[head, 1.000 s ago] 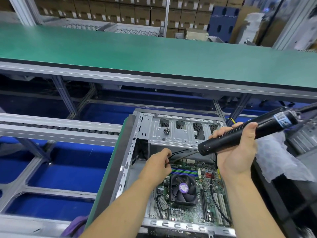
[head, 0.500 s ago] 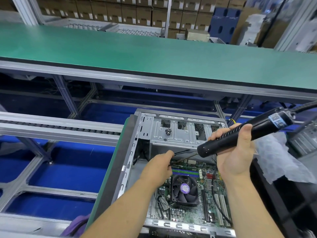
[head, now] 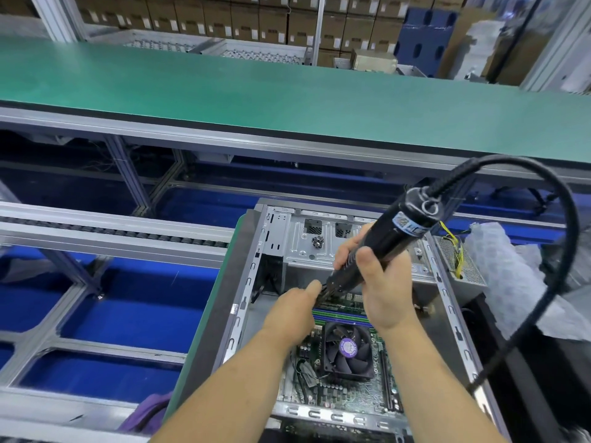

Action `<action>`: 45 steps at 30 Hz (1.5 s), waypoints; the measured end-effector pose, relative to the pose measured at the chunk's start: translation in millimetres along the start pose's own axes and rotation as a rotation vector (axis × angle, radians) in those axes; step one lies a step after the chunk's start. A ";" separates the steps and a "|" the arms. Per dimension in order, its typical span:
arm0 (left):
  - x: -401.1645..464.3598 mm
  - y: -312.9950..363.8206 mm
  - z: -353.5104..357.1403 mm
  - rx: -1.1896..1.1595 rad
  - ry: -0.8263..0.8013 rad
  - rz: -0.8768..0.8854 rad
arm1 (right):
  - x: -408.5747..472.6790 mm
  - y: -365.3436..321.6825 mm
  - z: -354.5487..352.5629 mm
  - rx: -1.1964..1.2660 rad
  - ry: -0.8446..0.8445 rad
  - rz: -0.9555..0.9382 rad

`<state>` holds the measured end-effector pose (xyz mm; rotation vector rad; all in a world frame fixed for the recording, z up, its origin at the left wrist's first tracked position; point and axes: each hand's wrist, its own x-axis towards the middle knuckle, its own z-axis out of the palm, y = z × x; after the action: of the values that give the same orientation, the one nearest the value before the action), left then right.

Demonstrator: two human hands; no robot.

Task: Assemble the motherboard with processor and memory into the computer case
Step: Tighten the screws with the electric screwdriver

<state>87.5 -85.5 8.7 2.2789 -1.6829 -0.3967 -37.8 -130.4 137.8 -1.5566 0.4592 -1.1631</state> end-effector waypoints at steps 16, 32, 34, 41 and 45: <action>-3.1 -10.1 3.9 -0.133 -0.003 -0.102 | 10.0 17.3 22.3 -0.081 -0.007 0.101; 1.4 -13.0 14.6 -0.099 -0.080 -0.087 | 10.3 20.6 17.6 -0.105 -0.078 0.168; 1.2 -13.3 15.5 -0.107 -0.081 -0.098 | 10.1 21.4 18.1 -0.108 -0.068 0.171; 0.3 -16.2 20.6 -0.261 -0.076 -0.167 | 9.2 25.0 18.0 -0.109 -0.057 0.174; 1.1 -17.4 25.1 -0.412 -0.079 -0.227 | 9.5 27.1 17.4 -0.110 -0.058 0.178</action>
<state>93.6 -83.1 -21.2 2.1628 -1.2325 -0.8100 -11.2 -138.0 118.7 -1.6040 0.6189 -0.9679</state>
